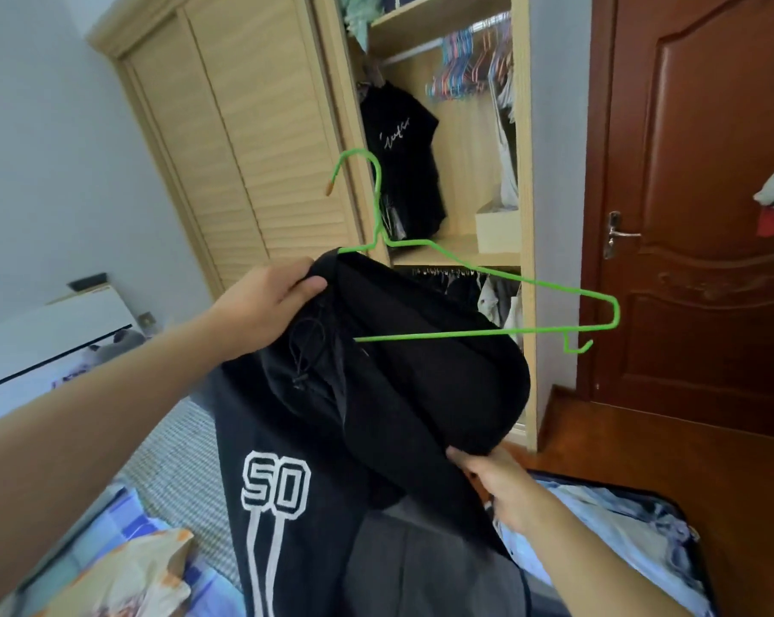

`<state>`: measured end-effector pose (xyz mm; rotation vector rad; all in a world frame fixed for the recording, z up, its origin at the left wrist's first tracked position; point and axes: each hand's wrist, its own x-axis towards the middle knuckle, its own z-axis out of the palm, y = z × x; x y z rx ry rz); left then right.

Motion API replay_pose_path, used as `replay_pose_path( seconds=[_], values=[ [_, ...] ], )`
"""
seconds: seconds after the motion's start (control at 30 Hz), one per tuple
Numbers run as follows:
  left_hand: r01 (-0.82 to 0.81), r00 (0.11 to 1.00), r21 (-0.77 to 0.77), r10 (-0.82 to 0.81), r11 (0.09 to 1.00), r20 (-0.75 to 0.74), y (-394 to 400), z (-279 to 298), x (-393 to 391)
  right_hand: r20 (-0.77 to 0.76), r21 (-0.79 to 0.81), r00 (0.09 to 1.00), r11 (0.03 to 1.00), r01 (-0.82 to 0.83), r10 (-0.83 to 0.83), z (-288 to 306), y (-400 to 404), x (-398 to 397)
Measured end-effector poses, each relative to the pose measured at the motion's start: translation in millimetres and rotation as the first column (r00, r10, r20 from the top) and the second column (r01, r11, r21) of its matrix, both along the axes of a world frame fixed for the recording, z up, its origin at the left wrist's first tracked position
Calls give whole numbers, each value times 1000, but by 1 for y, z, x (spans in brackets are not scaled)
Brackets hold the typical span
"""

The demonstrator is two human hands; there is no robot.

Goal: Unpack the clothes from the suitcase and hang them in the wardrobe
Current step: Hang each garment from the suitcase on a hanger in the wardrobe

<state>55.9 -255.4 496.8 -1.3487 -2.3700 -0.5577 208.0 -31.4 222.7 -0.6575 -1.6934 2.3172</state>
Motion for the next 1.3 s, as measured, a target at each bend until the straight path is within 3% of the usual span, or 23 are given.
replay_pose_path(
  seconds=[0.1,0.13,0.23,0.3,0.4,0.5,0.57,0.67,0.7,0.73,0.8,0.83,0.9,0.97,1.0,1.03,1.1,1.13,1.2,1.23,1.3],
  values=[
    [-1,998,57,-2,998,61,-24,-9,-13,53,166,985,971,-173,166,12,-13,-1],
    [6,998,64,-10,998,66,-34,-12,-19,23,160,992,979,-129,127,22,-11,1],
    [41,999,-3,-41,999,-29,-64,-26,-28,-140,-55,972,982,181,-187,73,36,-2],
    [95,981,-122,-114,988,-159,-76,-42,-34,-145,104,971,973,204,-188,126,65,1],
    [117,923,-189,-177,975,-340,-80,-59,-38,-57,411,997,909,63,-44,193,83,14],
    [-31,846,-94,-24,995,-532,-72,-63,-40,45,494,999,869,-5,-20,234,84,13],
    [-152,813,-45,98,987,-574,-60,-63,-36,59,483,991,872,75,-118,237,81,0],
    [-194,808,-59,125,979,-576,-40,-59,-20,13,426,968,877,221,-250,239,74,-19],
    [-192,805,-69,117,979,-581,-37,-56,-14,0,510,959,825,244,-283,241,78,-23],
    [-205,800,-83,118,975,-589,-37,-50,-10,0,675,944,697,243,-329,244,83,-25],
    [-246,783,-104,135,964,-607,-42,-38,-7,-27,931,892,313,187,-452,243,89,-18],
    [-260,762,-111,133,959,-634,-44,-33,-9,-42,968,884,201,152,-466,241,89,-12],
    [-312,709,-151,124,938,-694,-41,-28,-12,-40,989,889,111,101,-456,234,83,-8],
    [-377,670,-233,91,896,-737,-29,-30,-7,-25,977,909,182,110,-415,234,71,-16],
    [-396,673,-261,85,880,-735,-22,-33,-5,-31,940,921,301,159,-388,237,63,-21],
    [-417,684,-252,118,873,-720,-16,-35,-1,-44,844,933,487,227,-358,240,56,-26],
    [-429,734,-123,266,895,-625,-5,-35,4,-76,471,946,824,314,-316,244,45,-35],
    [-407,786,-32,332,913,-522,-1,-35,4,-79,296,955,908,297,-287,246,40,-36],
    [-270,914,121,294,955,-278,-1,-40,0,-111,131,967,961,242,-228,249,39,-36],
    [-197,956,161,226,967,-186,-5,-43,-1,-127,149,970,963,224,-206,252,42,-34],
    [-98,993,225,109,969,-35,-17,-45,-3,-83,382,980,902,201,-183,258,59,-23]
  ],
)
